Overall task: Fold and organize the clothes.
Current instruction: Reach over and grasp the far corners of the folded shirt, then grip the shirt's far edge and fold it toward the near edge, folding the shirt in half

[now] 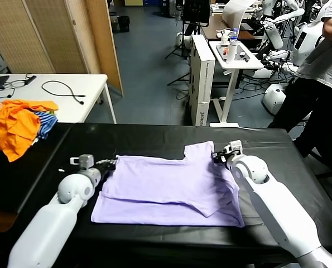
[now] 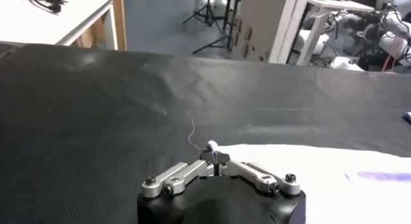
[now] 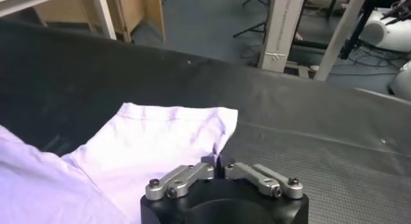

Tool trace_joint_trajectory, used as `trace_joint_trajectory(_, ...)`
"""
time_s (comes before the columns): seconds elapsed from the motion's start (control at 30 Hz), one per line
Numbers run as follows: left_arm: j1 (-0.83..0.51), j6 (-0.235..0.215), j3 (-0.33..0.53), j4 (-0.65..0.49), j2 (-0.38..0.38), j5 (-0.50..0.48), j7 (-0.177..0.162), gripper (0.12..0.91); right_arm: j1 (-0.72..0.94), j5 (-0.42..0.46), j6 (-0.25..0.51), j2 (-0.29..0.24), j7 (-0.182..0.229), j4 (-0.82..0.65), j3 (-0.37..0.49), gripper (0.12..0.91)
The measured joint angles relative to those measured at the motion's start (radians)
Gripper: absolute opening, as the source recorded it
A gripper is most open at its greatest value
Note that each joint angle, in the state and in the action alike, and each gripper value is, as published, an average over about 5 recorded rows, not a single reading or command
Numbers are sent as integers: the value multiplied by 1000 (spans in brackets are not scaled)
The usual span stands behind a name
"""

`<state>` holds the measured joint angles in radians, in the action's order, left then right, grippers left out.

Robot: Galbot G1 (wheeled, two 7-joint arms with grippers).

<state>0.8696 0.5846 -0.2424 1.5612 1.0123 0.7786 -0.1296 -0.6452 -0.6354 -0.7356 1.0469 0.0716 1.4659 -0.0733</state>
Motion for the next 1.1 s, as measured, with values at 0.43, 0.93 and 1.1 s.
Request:
trace_joint_trajectory(0.43,55,-21,-66,97,-10,15,-4,145,-54,-31,77,-21,3,93,-53,140)
trace_joint_trajectory(0.93,244,-15,-205,340,-91,47,-18,145,-187,-47,54,-96,19,313,-146,140)
trace_joint_trajectory(1.1,343,-13,-259,430,-91,36,-23,145,-250,-65,19,-138,18,404,-191,140)
